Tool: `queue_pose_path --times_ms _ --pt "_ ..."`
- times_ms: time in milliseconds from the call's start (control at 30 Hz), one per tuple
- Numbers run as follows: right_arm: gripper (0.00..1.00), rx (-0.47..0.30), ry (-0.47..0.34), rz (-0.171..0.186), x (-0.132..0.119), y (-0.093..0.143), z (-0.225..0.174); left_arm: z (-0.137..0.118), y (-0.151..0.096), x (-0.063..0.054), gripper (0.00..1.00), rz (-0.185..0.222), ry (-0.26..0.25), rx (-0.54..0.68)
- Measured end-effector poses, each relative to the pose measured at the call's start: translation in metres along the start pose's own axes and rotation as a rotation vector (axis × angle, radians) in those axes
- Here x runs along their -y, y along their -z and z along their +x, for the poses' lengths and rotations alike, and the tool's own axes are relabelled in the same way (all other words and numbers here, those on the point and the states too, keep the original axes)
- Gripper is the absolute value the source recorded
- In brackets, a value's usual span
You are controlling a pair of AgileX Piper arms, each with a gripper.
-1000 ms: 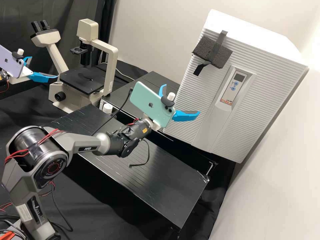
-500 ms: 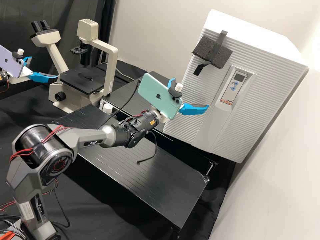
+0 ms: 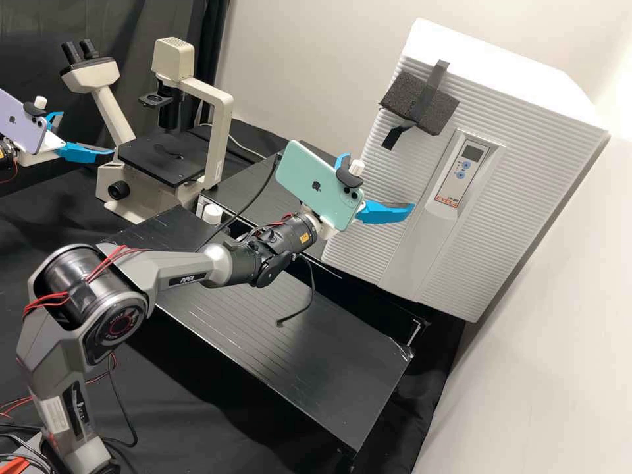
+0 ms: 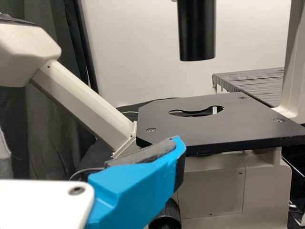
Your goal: Open the incubator door.
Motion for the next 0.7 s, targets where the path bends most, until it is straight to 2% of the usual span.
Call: queue_pose_path --times_ms 100,300,433,700 --pt "0.0 0.007 -0.007 0.012 -0.0007 -0.0006 0.0 0.0 0.0 0.0 1.0 0.0 0.0 0.0" --pt "0.0 0.026 -0.012 0.007 0.001 -0.0049 0.0015 0.0 0.0 0.0 1.0 0.0 0.0 0.0" --pt "0.0 0.032 -0.007 -0.01 0.003 -0.0071 0.0025 0.0 0.0 0.0 1.0 0.0 0.0 0.0" --pt "0.0 0.032 -0.004 -0.013 0.0036 -0.0075 0.0027 0.0 0.0 0.0 1.0 0.0 0.0 0.0"
